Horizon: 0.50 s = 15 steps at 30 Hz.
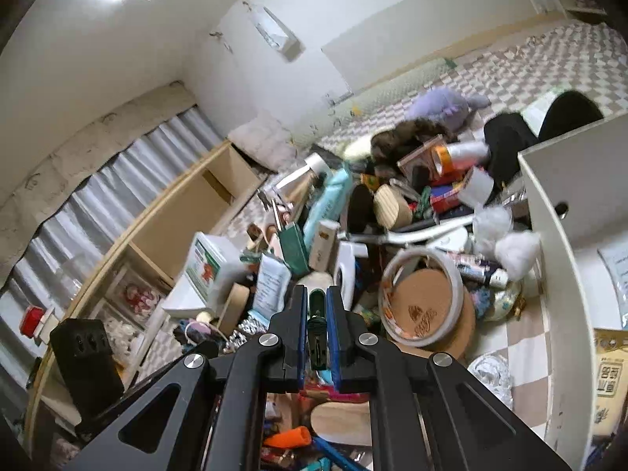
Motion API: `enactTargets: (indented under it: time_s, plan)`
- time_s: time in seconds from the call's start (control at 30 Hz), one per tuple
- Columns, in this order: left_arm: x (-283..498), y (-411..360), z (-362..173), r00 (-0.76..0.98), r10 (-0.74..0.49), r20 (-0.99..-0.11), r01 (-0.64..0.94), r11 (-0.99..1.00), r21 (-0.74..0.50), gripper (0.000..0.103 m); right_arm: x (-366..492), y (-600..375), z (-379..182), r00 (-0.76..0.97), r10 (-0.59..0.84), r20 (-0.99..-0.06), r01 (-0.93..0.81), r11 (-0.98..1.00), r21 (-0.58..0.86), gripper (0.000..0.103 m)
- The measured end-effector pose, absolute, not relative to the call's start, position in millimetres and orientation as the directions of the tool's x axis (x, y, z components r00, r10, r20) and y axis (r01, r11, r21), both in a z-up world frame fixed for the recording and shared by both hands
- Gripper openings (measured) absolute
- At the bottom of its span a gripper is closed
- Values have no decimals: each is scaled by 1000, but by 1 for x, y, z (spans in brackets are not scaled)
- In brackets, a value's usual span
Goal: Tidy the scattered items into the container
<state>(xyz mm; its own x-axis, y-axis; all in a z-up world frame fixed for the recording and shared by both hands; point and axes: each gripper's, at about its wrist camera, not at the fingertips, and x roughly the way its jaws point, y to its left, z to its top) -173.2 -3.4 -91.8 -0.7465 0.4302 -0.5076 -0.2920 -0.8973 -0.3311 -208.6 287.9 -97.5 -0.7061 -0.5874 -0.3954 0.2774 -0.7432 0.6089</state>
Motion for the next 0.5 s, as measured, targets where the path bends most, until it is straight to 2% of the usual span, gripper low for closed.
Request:
enactTargets:
  time_s: [0.5]
  plan:
    - [-166,36,-48,-767,492,-413,-377,-865,-330,4,-173,311,-38,-808,-537,-244,332,-756,564,10]
